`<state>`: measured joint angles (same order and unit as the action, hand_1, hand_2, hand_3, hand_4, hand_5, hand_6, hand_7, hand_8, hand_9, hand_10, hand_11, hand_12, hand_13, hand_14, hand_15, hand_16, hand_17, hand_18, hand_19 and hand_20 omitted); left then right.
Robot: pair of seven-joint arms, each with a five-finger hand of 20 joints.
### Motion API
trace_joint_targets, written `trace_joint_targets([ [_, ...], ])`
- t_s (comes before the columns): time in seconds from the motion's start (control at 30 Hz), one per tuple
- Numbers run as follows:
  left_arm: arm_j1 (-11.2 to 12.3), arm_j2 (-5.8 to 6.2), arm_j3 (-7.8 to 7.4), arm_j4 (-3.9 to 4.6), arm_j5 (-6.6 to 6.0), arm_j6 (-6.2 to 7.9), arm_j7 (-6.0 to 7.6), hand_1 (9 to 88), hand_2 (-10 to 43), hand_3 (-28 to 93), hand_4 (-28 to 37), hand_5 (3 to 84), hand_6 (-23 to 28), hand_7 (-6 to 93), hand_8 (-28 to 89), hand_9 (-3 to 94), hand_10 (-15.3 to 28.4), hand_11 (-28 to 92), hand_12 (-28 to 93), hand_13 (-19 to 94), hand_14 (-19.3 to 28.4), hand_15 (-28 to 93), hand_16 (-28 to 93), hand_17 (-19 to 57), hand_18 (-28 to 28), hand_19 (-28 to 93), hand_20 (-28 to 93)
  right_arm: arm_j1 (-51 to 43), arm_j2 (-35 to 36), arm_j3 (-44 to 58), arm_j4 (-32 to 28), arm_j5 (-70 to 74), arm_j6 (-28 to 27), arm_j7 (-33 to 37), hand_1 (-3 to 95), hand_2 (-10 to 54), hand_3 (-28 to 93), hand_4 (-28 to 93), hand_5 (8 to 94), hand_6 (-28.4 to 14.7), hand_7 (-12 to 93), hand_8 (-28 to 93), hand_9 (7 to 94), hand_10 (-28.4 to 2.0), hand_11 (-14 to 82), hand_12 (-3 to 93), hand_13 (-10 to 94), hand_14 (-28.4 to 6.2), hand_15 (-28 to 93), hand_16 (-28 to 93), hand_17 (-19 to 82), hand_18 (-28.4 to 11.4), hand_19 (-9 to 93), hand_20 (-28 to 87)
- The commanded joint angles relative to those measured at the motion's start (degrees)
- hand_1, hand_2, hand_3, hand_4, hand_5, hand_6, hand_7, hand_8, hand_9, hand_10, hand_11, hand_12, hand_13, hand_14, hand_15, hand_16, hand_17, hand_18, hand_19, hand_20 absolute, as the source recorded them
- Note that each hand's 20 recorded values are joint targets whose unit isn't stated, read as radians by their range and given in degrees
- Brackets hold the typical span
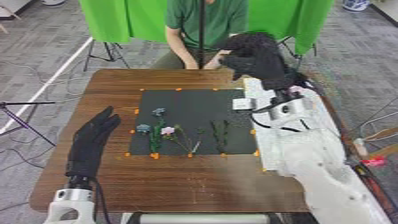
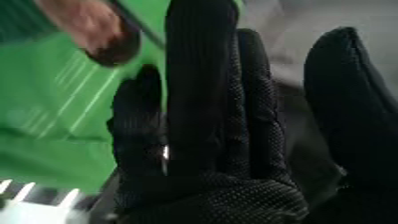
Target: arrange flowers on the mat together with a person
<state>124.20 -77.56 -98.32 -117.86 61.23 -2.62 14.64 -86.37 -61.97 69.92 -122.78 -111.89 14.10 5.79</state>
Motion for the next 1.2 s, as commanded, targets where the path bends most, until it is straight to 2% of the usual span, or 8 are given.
trace_joint_targets([
  [0.03,0.46,-0.55,0.25,-0.12,0.65,-0.73,-0.37,22.5,-4.3,67,-24.9,43.8,2.7,7.6,-6,43.6,12.4,11,12,33,14.1,9,0,5.8,9.5,1,16,-31.69,-8.00,18.80,-1.69,43.37,-4.82,-17.24,30.6,-8.2,73,-19,65.8,1.9,17,-12,71.7,-13.9,12.0,14.5,58,-12.6,25,24,26,-14.9,49,38],
  [0.07,0.57,-0.65,0.28,-0.16,0.63,-0.81,-0.33,22.5,-4.3,67,-24.9,43.8,2.7,7.6,-6,43.6,12.4,11,12,33,14.2,9,0,5.8,9.5,1,16,-33.29,-9.10,19.58,-1.49,46.00,-6.34,-19.36,22.3,-2.9,75,-19,59.9,0.9,14,-11,63.6,-15.0,8.8,13.5,50,-13.4,17,23,23,-14.0,30,35],
  [0.1,0.72,-0.73,0.39,-0.21,0.52,-0.86,-0.36,22.5,-4.3,67,-24.9,43.8,2.7,7.6,-6,43.6,12.4,11,12,33,14.2,9,0,5.8,9.5,1,16,-34.65,-9.83,19.94,-0.76,49.05,-8.25,-22.80,18.0,-0.4,76,-19,55.1,0.3,13,-10,58.2,-15.2,7.6,12.6,45,-13.8,14,22,22,-13.9,22,33],
  [0.13,0.75,-0.86,0.43,-0.23,0.61,-0.88,-0.35,22.5,-4.3,67,-24.8,43.8,2.8,7.6,-6,43.6,12.4,11,12,33,14.2,9,0,5.8,9.5,1,16,-35.58,-9.92,18.80,-0.60,52.93,-6.39,-25.90,12.4,1.7,78,-19,49.8,-0.1,11,-9,51.9,-15.4,6.2,11.6,39,-13.9,11,20,20,-13.9,14,31],
  [0.27,0.82,-0.96,0.49,-0.25,0.88,-1.16,-0.39,22.5,-4.3,67,-24.8,43.8,2.8,7.7,-6,43.7,12.4,11,12,33,14.1,9,0,5.7,9.4,1,16,-38.36,-11.34,16.83,-1.09,58.89,-2.24,-28.96,5.3,1.8,81,-21,41.2,1.2,10,-9,43.8,-13.8,4.5,9.8,33,-11.6,9,15,19,-12.6,4,29],
  [0.43,1.20,-0.98,0.42,-0.33,0.60,-0.80,-0.31,22.7,-4.2,67,-24.8,43.9,2.8,7.6,-6,43.6,12.4,11,12,33,14.1,9,0,5.7,9.4,1,16,-39.77,-11.79,16.80,-1.60,60.11,-2.22,-29.27,3.3,1.7,82,-22,36.3,1.2,10,-10,39.4,-13.1,3.6,8.8,29,-10.0,8,12,18,-11.1,1,29],
  [0.8,0.73,-1.30,0.65,-0.16,0.68,-1.09,-0.25,22.6,-4.2,67,-24.8,43.9,2.9,7.5,-6,43.7,12.4,11,12,33,14.1,9,0,5.8,9.4,1,16,-40.71,-12.13,18.67,-2.12,59.88,-1.77,-29.58,3.0,2.0,82,-22,35.6,0.9,10,-10,39.3,-13.4,3.8,8.7,28,-9.9,8,10,17,-10.4,0,28],
  [1.2,0.51,-1.04,0.69,-0.18,0.56,-0.90,-0.29,22.5,-4.2,67,-24.8,43.9,2.9,7.4,-6,43.6,12.4,11,12,33,14.2,9,0,5.8,9.4,1,16,-40.74,-13.25,21.02,-1.58,57.11,-2.73,-29.13,3.7,1.7,82,-22,36.2,0.8,10,-10,39.8,-13.5,4.0,8.9,29,-10.4,9,10,17,-10.4,0,29],
])
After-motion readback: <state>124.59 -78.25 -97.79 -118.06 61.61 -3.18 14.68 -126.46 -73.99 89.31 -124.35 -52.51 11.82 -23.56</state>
